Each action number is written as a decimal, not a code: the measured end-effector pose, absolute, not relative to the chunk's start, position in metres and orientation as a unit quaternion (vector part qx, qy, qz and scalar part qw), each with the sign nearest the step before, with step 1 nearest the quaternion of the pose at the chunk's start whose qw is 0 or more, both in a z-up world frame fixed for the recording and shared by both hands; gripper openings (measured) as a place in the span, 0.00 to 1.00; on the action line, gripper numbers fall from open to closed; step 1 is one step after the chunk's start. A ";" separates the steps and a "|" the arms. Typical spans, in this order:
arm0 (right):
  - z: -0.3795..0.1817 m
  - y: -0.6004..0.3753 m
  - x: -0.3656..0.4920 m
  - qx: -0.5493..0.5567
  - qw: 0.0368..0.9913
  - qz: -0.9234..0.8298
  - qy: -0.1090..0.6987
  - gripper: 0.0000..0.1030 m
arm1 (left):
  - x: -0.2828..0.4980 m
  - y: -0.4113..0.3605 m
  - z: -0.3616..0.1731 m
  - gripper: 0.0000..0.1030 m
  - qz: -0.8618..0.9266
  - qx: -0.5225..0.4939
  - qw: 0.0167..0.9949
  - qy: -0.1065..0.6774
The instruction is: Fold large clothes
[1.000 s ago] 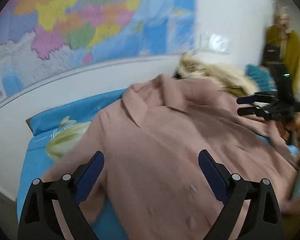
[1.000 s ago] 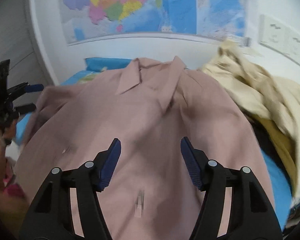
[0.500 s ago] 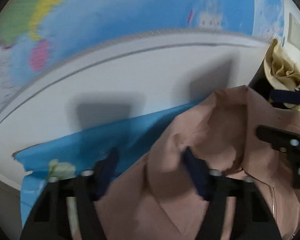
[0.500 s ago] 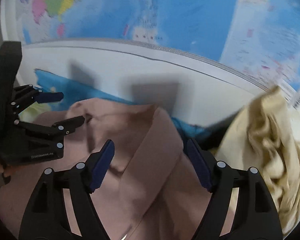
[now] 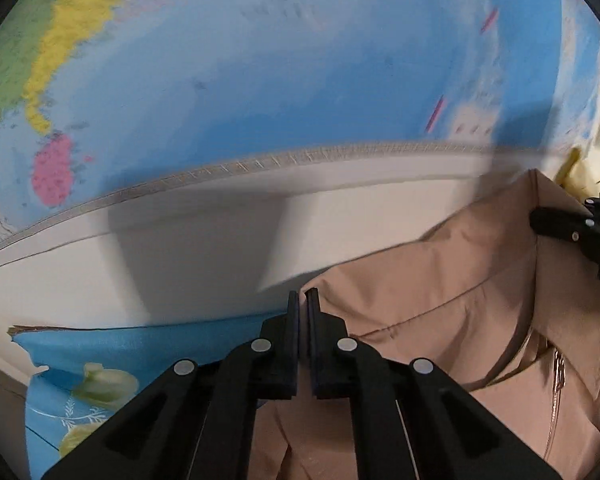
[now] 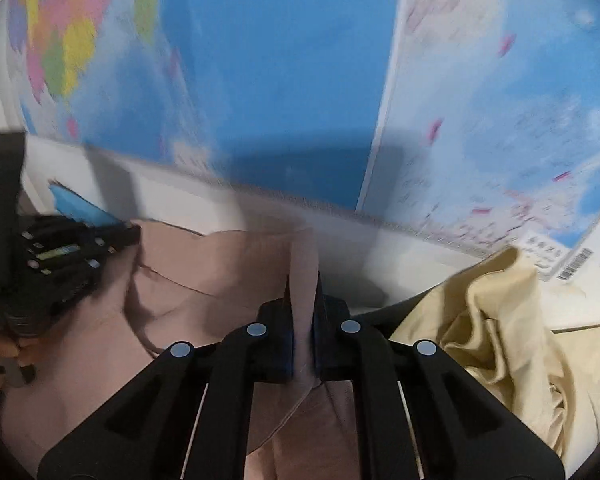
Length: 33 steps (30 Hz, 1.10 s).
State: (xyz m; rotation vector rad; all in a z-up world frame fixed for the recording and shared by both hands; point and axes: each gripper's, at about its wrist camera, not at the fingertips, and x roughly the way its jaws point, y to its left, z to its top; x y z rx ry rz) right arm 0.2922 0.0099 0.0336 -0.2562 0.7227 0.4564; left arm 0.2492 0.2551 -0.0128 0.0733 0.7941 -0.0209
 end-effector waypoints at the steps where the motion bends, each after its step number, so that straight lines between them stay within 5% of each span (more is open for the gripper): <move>1: 0.025 0.011 0.297 -0.125 0.901 0.215 0.357 0.11 | 0.251 0.254 -0.018 0.03 -0.010 0.036 0.919 0.393; 3: 0.017 0.010 0.305 -0.126 0.903 0.200 0.358 0.23 | 0.248 0.251 -0.024 0.16 -0.001 0.060 0.915 0.399; 4: 0.018 0.005 0.303 -0.118 0.907 0.197 0.354 0.46 | 0.243 0.254 -0.024 0.44 0.007 0.064 0.915 0.399; 5: 0.021 0.000 0.299 -0.109 0.910 0.197 0.349 0.63 | 0.235 0.258 -0.021 0.57 0.006 0.061 0.916 0.395; 6: 0.028 -0.009 0.289 -0.101 0.915 0.207 0.331 0.66 | 0.222 0.266 -0.015 0.68 -0.004 0.056 0.920 0.388; 9: 0.045 -0.034 0.253 -0.101 0.917 0.241 0.302 0.69 | 0.170 0.296 0.002 0.72 -0.021 0.066 0.928 0.365; 11: 0.049 -0.052 0.225 -0.104 0.914 0.261 0.293 0.81 | 0.133 0.320 0.008 0.79 -0.017 0.072 0.930 0.361; 15: 0.030 -0.078 0.190 -0.112 0.903 0.277 0.310 0.82 | 0.043 0.380 0.005 0.80 -0.007 0.050 0.926 0.375; 19: -0.002 -0.097 0.166 -0.088 0.891 0.279 0.347 0.82 | -0.036 0.416 -0.004 0.90 -0.015 -0.011 0.922 0.387; 26: -0.031 -0.114 0.127 -0.030 0.880 0.284 0.379 0.82 | -0.109 0.399 -0.038 0.90 -0.029 -0.029 0.911 0.410; 27: -0.034 -0.118 0.124 -0.025 0.880 0.284 0.381 0.82 | -0.109 0.395 -0.044 0.84 -0.027 -0.023 0.906 0.421; 31: -0.032 -0.128 0.114 -0.010 0.880 0.279 0.384 0.81 | -0.091 0.401 -0.064 0.10 0.030 -0.026 0.881 0.472; 33: -0.029 -0.140 0.105 -0.001 0.883 0.274 0.381 0.81 | -0.091 0.424 -0.050 0.05 0.066 -0.051 0.887 0.455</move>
